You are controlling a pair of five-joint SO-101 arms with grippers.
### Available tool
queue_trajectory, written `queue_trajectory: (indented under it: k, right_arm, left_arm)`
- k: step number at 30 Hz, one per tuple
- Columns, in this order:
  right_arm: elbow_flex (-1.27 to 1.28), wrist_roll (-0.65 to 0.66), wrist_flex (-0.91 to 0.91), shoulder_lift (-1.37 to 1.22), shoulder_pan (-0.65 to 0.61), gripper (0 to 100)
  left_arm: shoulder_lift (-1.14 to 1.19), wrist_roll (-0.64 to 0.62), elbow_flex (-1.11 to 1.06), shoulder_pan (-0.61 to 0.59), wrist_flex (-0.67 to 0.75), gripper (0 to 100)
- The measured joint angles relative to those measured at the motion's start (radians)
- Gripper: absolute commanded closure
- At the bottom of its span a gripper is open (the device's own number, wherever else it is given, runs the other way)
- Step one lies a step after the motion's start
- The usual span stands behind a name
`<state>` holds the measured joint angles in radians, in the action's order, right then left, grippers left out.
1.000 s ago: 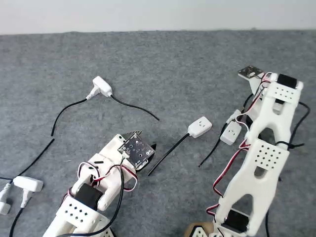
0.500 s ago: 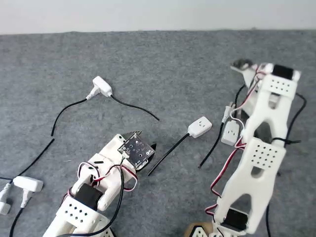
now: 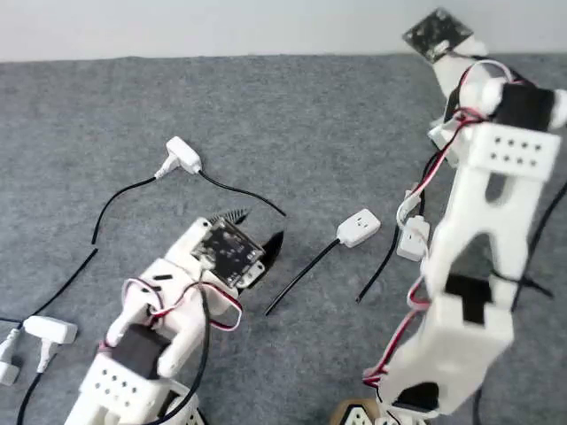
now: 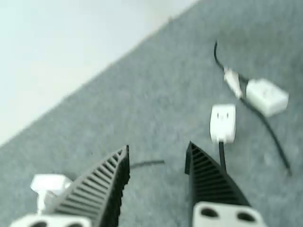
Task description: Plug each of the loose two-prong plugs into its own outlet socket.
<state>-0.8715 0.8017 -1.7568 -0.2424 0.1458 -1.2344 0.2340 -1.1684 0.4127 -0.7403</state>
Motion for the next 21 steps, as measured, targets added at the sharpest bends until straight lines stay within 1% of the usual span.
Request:
queue_trajectory:
  k: [4,7,14,18,21]
  right_arm:
    - [0.161,-0.012,0.000,0.256,-0.072,99.0]
    - [0.328,-0.012,0.000,0.480,-0.166,99.0]
    - [0.810,-0.012,0.000,0.979,-0.411,99.0]
    - [0.982,-0.012,0.000,1.131,-0.525,99.0]
    - [1.019,-0.012,0.000,1.174,-0.623,99.0]
  left_arm:
    - [0.000,-0.017,0.180,0.040,-0.157,81]
    - [0.000,-0.017,0.269,0.075,-0.226,81]
    - [-0.006,-0.020,0.295,0.118,-0.267,81]
    - [-0.006,-0.020,0.295,0.158,-0.298,81]
    - [-0.006,-0.020,0.295,0.196,-0.305,81]
